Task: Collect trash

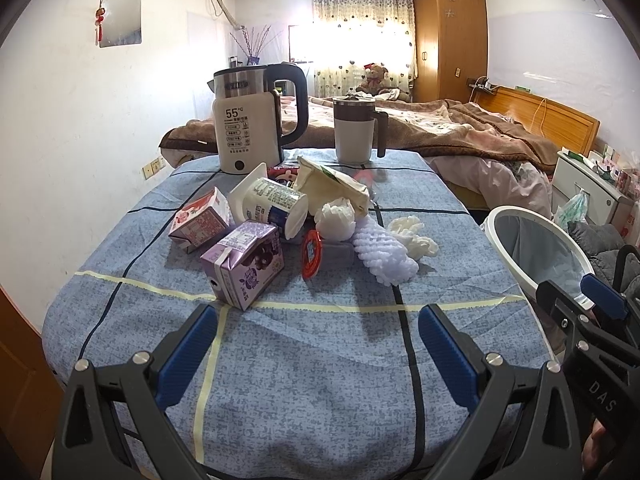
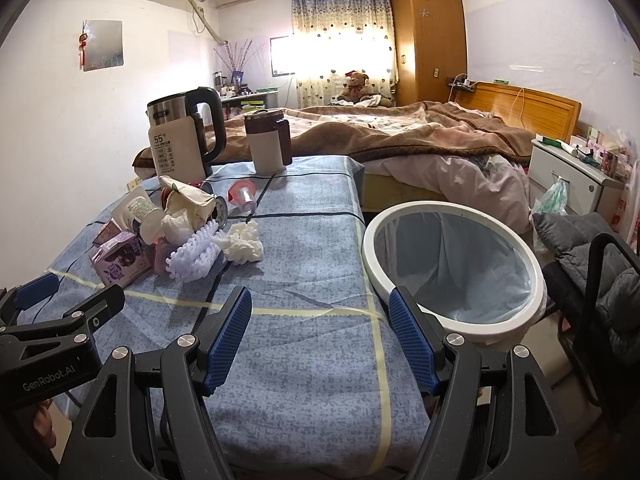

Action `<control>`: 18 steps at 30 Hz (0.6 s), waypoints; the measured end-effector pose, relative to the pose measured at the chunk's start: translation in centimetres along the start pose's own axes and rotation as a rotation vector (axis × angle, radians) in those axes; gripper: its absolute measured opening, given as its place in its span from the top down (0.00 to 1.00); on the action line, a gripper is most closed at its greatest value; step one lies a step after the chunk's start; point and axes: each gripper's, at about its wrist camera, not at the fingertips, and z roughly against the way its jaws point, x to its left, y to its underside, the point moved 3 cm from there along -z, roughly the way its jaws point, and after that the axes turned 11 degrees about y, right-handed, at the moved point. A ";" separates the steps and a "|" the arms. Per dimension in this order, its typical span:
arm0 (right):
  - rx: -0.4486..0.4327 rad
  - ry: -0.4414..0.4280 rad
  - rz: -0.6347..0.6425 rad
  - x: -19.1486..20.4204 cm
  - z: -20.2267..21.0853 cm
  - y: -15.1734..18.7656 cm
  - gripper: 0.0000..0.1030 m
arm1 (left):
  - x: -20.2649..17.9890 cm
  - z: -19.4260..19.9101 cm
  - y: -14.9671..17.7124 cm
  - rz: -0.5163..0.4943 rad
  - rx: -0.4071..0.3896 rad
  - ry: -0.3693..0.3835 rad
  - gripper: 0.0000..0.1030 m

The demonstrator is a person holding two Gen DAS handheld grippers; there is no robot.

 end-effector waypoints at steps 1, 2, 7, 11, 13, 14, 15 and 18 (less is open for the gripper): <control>0.000 0.001 0.000 0.0 0.0 0.0 0.31 | 0.0 0.0 0.1 0.000 0.000 0.000 0.01; -0.001 0.000 0.000 0.0 0.0 0.0 0.31 | 0.0 0.0 0.0 -0.001 0.000 0.000 0.01; -0.003 0.001 0.001 0.0 0.1 -0.1 0.31 | 0.1 0.1 0.0 0.000 -0.001 0.001 0.01; -0.004 0.003 0.000 -0.1 0.2 -0.1 0.31 | 0.0 0.1 0.0 -0.001 -0.002 0.000 0.01; -0.004 0.002 0.000 0.0 0.1 -0.1 0.31 | 0.0 0.1 0.0 -0.001 -0.002 0.000 0.01; -0.005 0.003 0.001 0.0 0.1 -0.1 0.31 | 0.0 0.1 0.0 -0.001 -0.002 0.000 0.01; -0.006 0.002 0.001 0.0 0.2 -0.1 0.31 | 0.0 0.1 0.0 -0.001 -0.002 0.000 0.01; -0.005 0.003 0.001 0.0 0.2 -0.1 0.31 | 0.0 0.1 0.0 -0.001 -0.002 0.000 0.01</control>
